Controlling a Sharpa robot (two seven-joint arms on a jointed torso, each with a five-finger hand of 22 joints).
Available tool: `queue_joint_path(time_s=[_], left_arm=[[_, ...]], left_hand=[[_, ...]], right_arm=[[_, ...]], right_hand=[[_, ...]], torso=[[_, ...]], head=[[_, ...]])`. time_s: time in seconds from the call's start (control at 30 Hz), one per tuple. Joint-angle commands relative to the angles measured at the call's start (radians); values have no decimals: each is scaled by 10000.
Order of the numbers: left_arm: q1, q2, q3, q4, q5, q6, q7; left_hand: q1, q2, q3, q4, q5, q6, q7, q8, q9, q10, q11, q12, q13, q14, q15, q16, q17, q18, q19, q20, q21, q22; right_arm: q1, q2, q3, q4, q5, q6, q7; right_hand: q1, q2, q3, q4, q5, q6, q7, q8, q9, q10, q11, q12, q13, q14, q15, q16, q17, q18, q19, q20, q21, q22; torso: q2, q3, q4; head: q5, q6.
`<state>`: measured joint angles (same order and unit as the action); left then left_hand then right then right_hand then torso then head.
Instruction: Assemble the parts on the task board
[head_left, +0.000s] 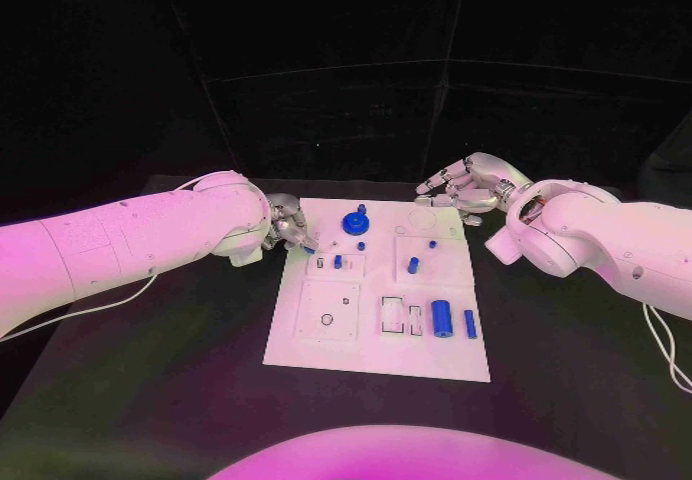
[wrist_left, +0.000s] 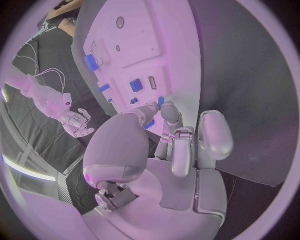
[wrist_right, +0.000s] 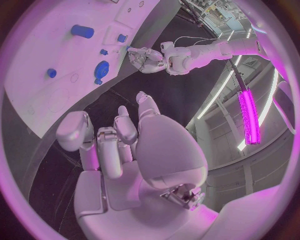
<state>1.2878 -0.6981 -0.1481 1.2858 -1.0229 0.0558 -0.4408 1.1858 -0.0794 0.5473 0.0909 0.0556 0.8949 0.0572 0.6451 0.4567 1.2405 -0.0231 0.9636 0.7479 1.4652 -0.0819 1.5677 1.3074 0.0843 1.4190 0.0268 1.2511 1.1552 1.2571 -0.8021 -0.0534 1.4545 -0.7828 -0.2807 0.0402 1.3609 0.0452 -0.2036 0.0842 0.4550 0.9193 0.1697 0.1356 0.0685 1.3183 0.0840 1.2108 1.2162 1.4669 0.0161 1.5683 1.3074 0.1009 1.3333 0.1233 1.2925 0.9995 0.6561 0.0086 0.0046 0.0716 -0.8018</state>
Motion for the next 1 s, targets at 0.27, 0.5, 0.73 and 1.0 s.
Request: queue_joint_path(time_s=[0.27, 0.5, 0.73, 1.0], left_arm=[[-112, -64, -94, 413, 51, -843, 11], [-148, -46, -104, 586, 50, -797, -34], [-167, -51, -106, 684, 50, -414, -234], [-173, -62, -109, 633, -160, -15, -490]], left_hand=[[-189, -77, 1427, -1281, 40, 101, -80, 141, 20, 166, -17, 114, 76, 1054, -17, 29, 2630, 51, 96, 0, 6, 29], [-220, -84, 1442, -1276, 40, 116, -93, 167, 28, 198, -27, 148, 111, 1055, -24, 31, 2633, 48, 104, -5, 18, 46], [-255, -105, 1450, -1272, 37, 130, -106, 194, 37, 222, -37, 171, 130, 1056, -31, 31, 2634, 49, 106, -11, 15, 46], [-286, -138, 1467, -1289, 38, 158, -132, 248, 56, 296, -58, 273, 246, 1056, -46, 31, 2634, 41, 121, -22, 43, 87]], right_arm=[[20, 12, 5, -9, -6, 90, 25], [20, 20, 4, -21, -6, 99, 23], [20, 18, 4, -20, -6, 103, 15], [20, 17, 4, -16, -6, 106, 19]], right_hand=[[67, 25, 4, -42, 32, -66, 0, 54, 4, -28, 12, 6, -15, 1039, 57, 25, 2634, 54, -28, -5, -49, -10], [67, 25, 4, -42, 32, -66, 0, 54, 4, -28, 12, 6, -15, 1039, 57, 25, 2634, 54, -28, -5, -49, -10], [55, 31, 0, -30, 44, -64, -2, 59, 4, -23, 10, 12, -13, 1039, 55, 25, 2634, 56, -31, -6, -54, -20], [54, 31, -1, -29, 45, -63, -2, 60, 4, -25, 9, 8, -17, 1039, 55, 25, 2634, 56, -31, -7, -55, -20]], torso=[[14, -6, -31], [19, 5, -31], [12, 8, -23], [10, 2, -25]], head=[[45, -7], [19, -40], [7, -77], [27, -87]])
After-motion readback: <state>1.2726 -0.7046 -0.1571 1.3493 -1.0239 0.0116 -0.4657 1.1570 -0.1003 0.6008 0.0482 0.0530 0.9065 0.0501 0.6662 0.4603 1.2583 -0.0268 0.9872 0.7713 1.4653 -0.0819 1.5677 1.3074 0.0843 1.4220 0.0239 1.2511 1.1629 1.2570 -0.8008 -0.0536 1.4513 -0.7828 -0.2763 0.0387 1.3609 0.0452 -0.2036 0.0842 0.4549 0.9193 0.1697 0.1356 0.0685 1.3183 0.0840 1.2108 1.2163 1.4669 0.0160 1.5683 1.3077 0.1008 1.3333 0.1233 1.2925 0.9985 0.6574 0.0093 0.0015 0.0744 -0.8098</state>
